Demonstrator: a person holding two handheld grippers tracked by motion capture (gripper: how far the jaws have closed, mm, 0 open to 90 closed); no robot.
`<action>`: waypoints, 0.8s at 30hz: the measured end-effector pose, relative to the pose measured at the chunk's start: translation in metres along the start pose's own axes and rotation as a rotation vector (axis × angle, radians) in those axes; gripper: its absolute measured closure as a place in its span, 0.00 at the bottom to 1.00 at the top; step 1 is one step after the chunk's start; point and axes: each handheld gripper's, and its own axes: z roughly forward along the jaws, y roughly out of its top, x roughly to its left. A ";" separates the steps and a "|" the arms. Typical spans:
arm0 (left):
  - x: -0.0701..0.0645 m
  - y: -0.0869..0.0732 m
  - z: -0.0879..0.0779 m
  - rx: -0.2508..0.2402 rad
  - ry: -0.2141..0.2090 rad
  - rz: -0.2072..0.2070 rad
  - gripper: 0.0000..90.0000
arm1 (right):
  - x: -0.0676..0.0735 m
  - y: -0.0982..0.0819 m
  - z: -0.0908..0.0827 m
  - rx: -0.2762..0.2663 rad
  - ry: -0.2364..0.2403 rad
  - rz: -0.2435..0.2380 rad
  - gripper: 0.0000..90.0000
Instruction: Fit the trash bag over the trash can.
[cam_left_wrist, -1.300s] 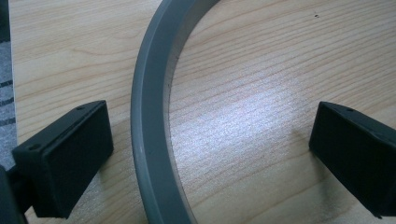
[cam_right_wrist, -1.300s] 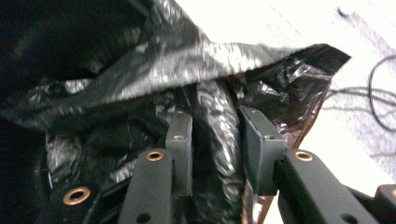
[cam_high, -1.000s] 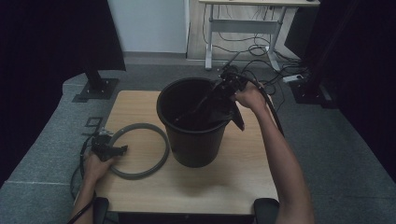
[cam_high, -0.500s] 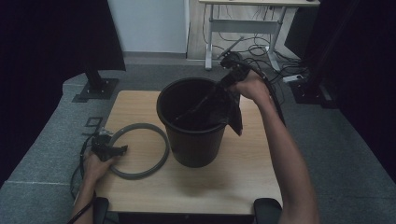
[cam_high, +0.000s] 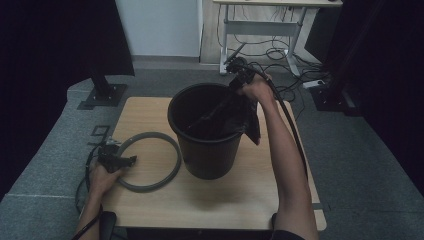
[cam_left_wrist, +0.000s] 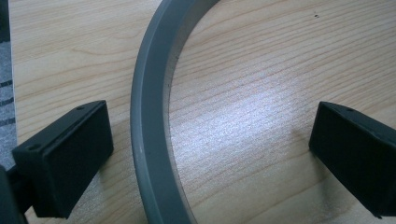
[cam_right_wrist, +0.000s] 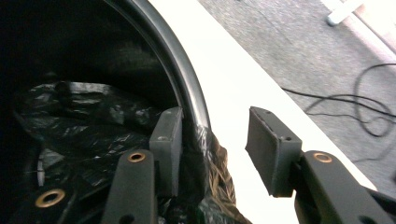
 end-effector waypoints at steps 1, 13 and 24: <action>0.000 0.000 0.000 0.000 0.000 0.000 0.00 | -0.001 -0.002 -0.001 -0.006 0.004 0.004 0.62; 0.000 0.000 0.000 0.000 0.001 -0.002 0.00 | 0.007 -0.056 -0.033 0.012 -0.012 0.088 0.41; -0.001 0.000 0.000 0.000 0.002 -0.003 0.00 | 0.030 -0.067 -0.061 -0.055 0.000 0.066 0.31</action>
